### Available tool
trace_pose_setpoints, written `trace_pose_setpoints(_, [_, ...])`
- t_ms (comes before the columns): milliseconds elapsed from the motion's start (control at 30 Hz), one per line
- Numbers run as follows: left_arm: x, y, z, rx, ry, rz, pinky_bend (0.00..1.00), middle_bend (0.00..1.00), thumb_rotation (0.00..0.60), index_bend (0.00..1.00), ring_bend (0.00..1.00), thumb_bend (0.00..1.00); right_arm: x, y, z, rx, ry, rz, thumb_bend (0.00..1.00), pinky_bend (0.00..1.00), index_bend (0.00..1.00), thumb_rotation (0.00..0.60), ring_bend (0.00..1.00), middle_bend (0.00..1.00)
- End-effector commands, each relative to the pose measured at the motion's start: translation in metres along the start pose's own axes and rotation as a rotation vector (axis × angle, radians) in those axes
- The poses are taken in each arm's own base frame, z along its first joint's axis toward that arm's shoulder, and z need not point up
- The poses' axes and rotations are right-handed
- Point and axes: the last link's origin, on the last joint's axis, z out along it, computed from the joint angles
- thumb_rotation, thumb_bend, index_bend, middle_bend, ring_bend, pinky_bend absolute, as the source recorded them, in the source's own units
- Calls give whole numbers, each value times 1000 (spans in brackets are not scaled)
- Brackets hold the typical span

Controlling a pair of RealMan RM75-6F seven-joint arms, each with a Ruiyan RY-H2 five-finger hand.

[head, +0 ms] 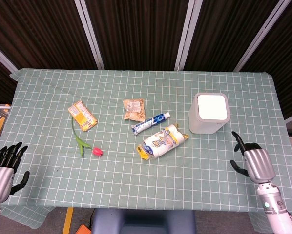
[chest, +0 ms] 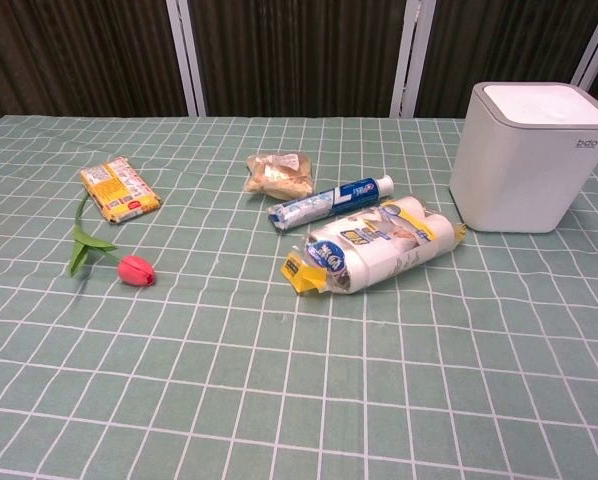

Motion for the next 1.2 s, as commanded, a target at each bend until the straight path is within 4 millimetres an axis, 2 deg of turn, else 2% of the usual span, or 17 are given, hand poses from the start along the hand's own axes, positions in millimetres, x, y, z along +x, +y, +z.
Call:
trace_pose_setpoints(33, [0, 1, 0, -8, 4, -3, 42, 0, 600, 0, 0, 463, 5, -14, 45, -14, -44, -18, 502, 1000, 0, 600, 1000, 1000])
trace_pose_setpoints(200, [0, -1, 0, 2, 4, -4, 44, 0, 600, 0, 0, 463, 6, -24, 71, -38, -150, -60, 542, 1000, 0, 600, 1000, 1000])
trace_pose_setpoints(500, [3, -3, -2, 6, 11, -7, 44, 0, 600, 0, 0, 462, -2, -26, 94, -88, -248, -76, 543, 1000, 0, 600, 1000, 1000])
trace_pose_setpoints(667, [3, -3, -2, 6, 12, -6, 44, 0, 600, 0, 0, 463, -8, -24, 99, -101, -293, -87, 543, 1000, 0, 600, 1000, 1000])
trace_pose_setpoints(900, [3, -3, -1, 7, 13, -6, 45, 0, 600, 0, 0, 463, -15, -19, 96, -112, -366, -103, 542, 1000, 0, 600, 1000, 1000])
trace_pose_setpoints(1033, [4, -2, -1, 2, 20, -6, 44, 0, 600, 0, 0, 463, -5, -23, 95, -95, -287, -56, 542, 991, 0, 600, 997, 999])
trace_pose_setpoints(1100, [5, -2, -2, 0, 27, -7, 45, 0, 600, 0, 0, 463, 4, -26, 91, -65, -191, -16, 542, 904, 0, 600, 928, 919])
trace_pose_setpoints(1200, [5, -3, -2, 1, 28, -7, 45, 0, 600, 0, 0, 463, 16, -27, 78, -14, -45, 17, 543, 600, 0, 600, 597, 547])
